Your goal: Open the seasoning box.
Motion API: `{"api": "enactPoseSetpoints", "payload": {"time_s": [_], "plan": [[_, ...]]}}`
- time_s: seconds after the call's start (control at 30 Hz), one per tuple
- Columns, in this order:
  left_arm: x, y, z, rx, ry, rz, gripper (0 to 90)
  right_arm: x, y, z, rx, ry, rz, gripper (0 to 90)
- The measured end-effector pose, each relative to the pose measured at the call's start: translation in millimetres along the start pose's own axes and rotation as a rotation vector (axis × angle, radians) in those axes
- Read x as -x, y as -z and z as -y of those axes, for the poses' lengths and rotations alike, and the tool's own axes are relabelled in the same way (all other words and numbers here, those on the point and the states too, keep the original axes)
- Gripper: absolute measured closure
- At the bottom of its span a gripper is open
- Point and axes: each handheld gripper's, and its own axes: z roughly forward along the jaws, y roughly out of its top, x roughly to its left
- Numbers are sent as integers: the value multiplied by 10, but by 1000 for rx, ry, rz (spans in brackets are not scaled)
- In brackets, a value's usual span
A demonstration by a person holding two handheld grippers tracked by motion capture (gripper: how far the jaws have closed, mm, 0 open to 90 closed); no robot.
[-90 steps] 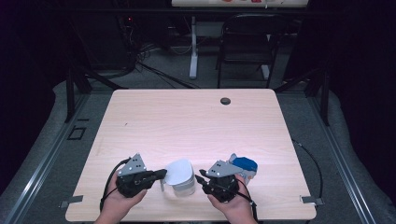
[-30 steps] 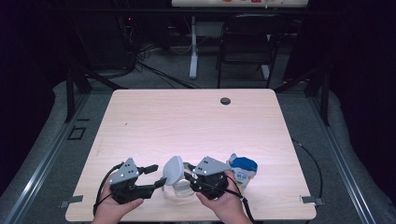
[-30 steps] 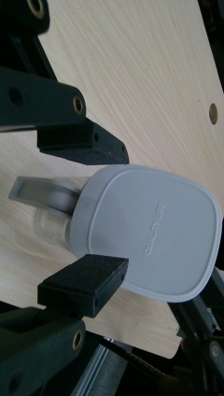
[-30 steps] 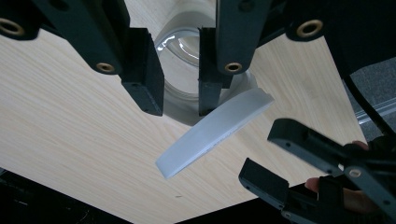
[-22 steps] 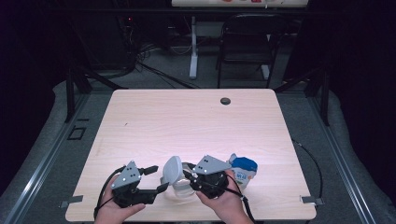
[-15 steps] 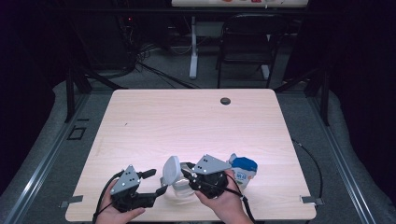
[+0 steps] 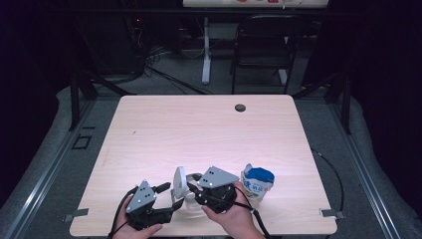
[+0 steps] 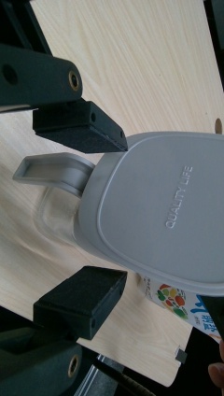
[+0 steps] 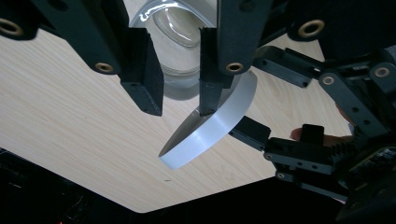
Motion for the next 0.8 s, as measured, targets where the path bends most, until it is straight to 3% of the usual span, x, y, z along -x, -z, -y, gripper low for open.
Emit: {"api": "enactPoseSetpoints", "payload": {"time_s": [0.2,0.5,0.8], "plan": [[-8,-41,-8,0,15,-11,364,-31,-24,-3,2,0,-11,706],[-21,-40,2,-4,6,-17,435,-102,-45,-79,11,23,-12,701],[-93,-11,20,-11,7,-41,485,-45,15,-29,12,12,6,698]]}}
